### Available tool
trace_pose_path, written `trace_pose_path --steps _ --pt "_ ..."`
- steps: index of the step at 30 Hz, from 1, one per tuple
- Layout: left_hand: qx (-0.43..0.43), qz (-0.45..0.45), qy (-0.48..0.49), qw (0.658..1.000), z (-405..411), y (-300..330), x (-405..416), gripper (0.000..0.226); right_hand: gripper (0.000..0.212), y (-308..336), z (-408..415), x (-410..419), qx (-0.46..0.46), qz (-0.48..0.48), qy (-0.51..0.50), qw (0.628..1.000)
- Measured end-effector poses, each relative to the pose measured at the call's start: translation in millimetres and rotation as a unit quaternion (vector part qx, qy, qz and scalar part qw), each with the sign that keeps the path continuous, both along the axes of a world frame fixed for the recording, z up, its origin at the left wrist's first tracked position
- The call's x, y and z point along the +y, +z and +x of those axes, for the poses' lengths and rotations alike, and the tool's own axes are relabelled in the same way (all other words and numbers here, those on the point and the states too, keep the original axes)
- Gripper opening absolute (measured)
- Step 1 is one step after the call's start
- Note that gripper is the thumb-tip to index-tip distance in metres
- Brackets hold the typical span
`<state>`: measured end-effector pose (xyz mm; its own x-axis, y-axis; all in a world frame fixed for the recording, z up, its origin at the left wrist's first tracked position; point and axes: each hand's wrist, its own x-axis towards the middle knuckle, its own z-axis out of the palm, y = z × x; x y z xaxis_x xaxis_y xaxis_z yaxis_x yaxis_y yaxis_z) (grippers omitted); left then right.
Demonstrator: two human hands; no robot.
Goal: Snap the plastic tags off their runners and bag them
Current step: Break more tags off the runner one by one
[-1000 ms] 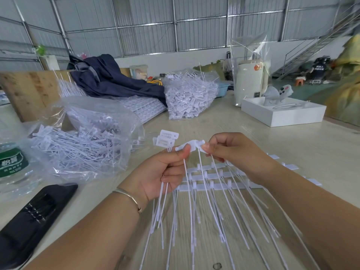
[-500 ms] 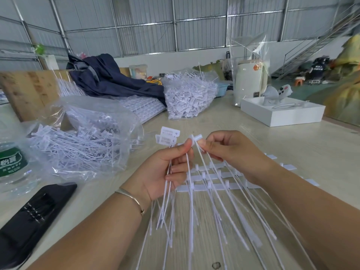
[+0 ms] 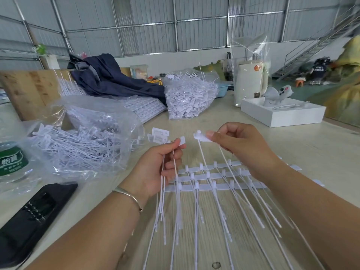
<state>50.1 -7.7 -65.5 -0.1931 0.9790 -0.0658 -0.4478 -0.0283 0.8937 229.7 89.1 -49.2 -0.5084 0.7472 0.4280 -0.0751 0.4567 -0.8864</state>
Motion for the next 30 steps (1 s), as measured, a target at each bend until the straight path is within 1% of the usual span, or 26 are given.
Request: trace_pose_path --steps 4,7,11,14,18,20,23,26,28,30 --pt "0.037 -0.013 -0.024 0.999 2 -2 1 0.021 0.032 -4 -2 1 -0.046 0.053 -0.015 0.997" --pt "0.056 -0.011 -0.004 0.998 4 -2 1 0.028 0.025 -4 -3 1 -0.055 0.06 -0.001 0.997" --pt "0.063 -0.001 0.044 0.997 2 -1 0 0.035 0.022 -5 -3 1 -0.08 0.064 0.006 0.995" --pt "0.045 -0.012 0.062 0.997 0 -1 0 0.034 0.02 -9 -6 2 -0.111 0.106 -0.014 0.988" --pt "0.028 -0.06 0.082 0.994 2 0 1 0.026 0.021 -13 -7 2 -0.139 0.149 -0.041 0.978" --pt "0.006 -0.089 0.084 0.992 4 -1 1 0.032 0.02 -13 -7 2 -0.141 0.157 -0.042 0.977" --pt "-0.006 -0.1 0.053 0.994 6 -2 1 0.04 0.016 -12 -6 1 -0.147 0.166 -0.031 0.975" --pt "0.026 -0.103 0.01 0.994 8 -3 1 0.046 0.015 -11 -4 0 -0.162 0.177 -0.032 0.97" --pt "0.043 -0.098 0.001 0.994 8 -3 2 0.051 0.015 -10 -4 0 -0.165 0.182 -0.036 0.969" --pt "0.076 -0.093 0.001 0.993 8 -1 1 0.043 0.014 -9 -3 1 -0.173 0.192 -0.044 0.965"
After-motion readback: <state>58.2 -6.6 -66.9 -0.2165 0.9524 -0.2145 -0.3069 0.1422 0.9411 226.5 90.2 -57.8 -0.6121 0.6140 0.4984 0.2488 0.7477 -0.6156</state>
